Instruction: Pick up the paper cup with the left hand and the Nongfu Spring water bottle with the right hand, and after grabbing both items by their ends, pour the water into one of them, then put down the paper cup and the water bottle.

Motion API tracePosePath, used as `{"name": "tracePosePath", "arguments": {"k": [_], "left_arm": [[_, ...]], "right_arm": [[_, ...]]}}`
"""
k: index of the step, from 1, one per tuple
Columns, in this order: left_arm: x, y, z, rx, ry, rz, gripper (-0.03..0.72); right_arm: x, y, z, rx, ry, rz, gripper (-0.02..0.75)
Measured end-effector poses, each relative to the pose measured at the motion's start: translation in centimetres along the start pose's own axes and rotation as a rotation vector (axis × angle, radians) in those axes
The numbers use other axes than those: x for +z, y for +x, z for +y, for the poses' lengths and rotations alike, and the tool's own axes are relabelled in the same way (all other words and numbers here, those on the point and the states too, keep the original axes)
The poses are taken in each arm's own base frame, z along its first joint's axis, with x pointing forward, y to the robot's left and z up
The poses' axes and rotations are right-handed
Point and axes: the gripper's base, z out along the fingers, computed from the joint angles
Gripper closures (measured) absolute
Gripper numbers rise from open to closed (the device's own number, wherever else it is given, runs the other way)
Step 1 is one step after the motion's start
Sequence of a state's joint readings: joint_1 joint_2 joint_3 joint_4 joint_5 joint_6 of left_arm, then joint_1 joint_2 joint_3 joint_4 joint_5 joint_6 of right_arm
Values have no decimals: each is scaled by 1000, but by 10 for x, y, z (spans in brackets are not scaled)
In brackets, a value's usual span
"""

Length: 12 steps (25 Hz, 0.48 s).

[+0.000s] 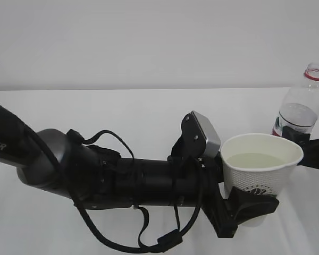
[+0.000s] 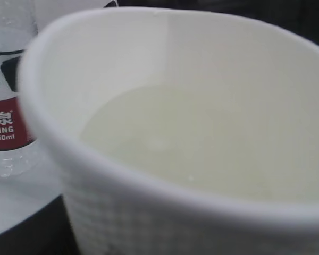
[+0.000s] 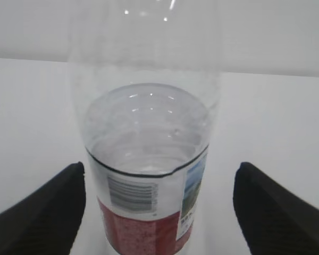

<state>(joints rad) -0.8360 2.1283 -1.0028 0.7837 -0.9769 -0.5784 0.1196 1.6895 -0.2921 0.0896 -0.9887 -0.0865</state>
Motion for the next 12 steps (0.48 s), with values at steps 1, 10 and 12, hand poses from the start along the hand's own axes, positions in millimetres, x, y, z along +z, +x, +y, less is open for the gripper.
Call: {"name": "tracePosePath", "arguments": {"k": [1,10,12], "left_arm": [[0,0,0,0,0,0,178],[0,-4,6,-55,-69,-45,178],[0,-4,7,-58,-72,-47,178]], "right_arm": [[-3,0,0,0,0,-1,83],[-33,-23,-3,13,0,-76,85],[-39,-27,-3,17,-4,-68,88]]}}
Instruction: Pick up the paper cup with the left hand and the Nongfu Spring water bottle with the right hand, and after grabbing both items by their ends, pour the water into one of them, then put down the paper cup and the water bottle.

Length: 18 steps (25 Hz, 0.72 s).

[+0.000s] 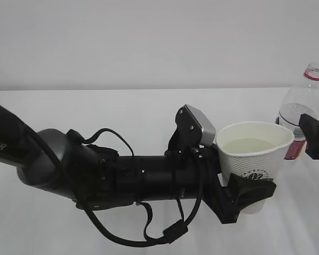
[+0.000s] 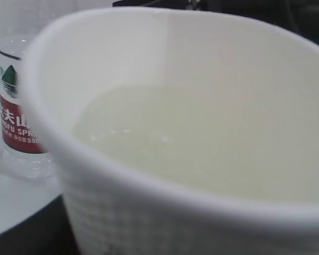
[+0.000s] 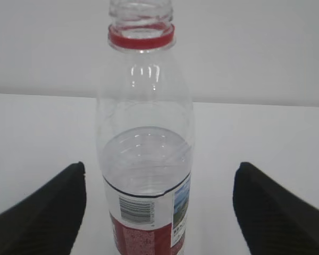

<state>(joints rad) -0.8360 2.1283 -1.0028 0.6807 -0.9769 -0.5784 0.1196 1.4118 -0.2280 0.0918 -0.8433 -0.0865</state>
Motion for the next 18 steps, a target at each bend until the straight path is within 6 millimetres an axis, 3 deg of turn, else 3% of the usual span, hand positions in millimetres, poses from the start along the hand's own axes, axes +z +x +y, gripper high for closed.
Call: {"name": "tracePosePath", "arguments": {"k": [11,18], "left_arm": [[0,0,1,0,-2,-1,178],[-11,-4,21,-9,-56,-14,178]], "right_arm": [[-38,-32,-7,-64,40,-42,97],[-56,-54,-11,-88,65,-71,101]]}}
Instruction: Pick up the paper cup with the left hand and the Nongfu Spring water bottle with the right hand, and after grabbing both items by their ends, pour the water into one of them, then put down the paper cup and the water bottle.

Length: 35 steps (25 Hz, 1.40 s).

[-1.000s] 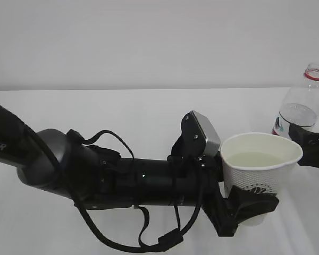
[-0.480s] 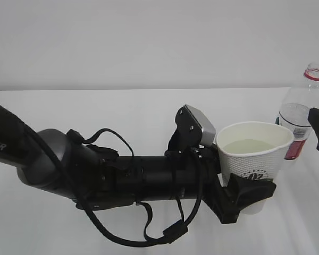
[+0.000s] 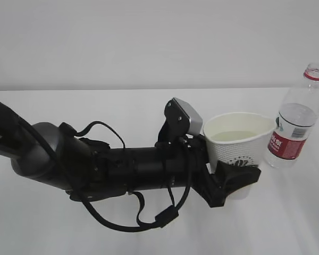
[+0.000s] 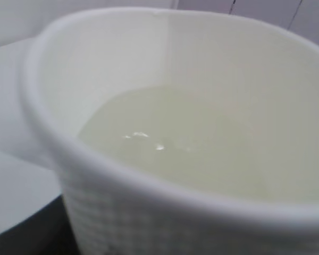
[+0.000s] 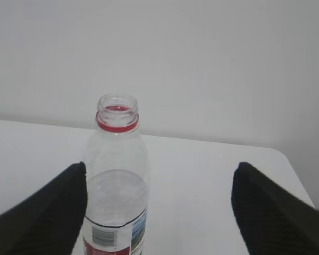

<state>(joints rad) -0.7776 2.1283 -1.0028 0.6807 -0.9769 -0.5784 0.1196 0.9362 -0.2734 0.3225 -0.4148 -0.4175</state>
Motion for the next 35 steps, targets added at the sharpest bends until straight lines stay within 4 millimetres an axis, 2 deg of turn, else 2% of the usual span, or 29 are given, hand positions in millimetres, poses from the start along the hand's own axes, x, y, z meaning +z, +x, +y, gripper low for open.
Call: {"name": "tracePosePath", "arguments": {"k": [10,23,30,35], "left_arm": [[-17,-5,31,-13,-83,-21,178],[-39,-11,63,-29,-163,-64,178],[-67,3,76,-31,-218,-71,178],[-91,16,85,-48,-319,-77,178]], "right_arm": [[-3,0,-2,76,19,29,109],[-3,2,-1,31,8,49,113],[-3,2,-1,30,8,49,117],[-3,2,-1,30,8,49,121]]}}
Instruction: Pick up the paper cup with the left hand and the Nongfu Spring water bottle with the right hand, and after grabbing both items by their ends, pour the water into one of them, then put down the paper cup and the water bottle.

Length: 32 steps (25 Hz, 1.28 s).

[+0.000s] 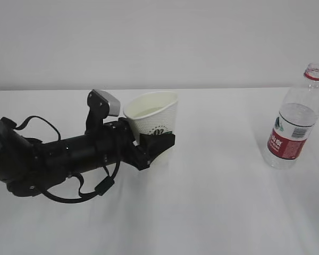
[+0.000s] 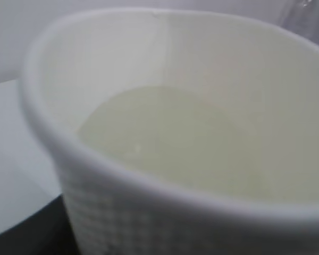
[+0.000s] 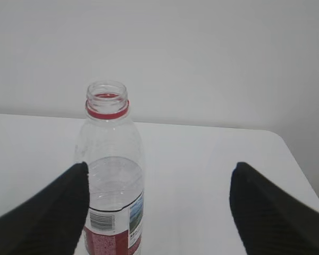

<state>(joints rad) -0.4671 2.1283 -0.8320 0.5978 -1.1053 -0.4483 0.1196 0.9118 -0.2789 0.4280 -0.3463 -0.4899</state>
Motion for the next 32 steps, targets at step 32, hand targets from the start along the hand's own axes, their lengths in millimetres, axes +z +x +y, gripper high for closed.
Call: {"name": "tracePosePath", "arguments": {"k": [32], "left_arm": [[-60,10,57,-23,-477,-25,187]], "right_arm": [[0,2,1,-1,-10,22,130]]}}
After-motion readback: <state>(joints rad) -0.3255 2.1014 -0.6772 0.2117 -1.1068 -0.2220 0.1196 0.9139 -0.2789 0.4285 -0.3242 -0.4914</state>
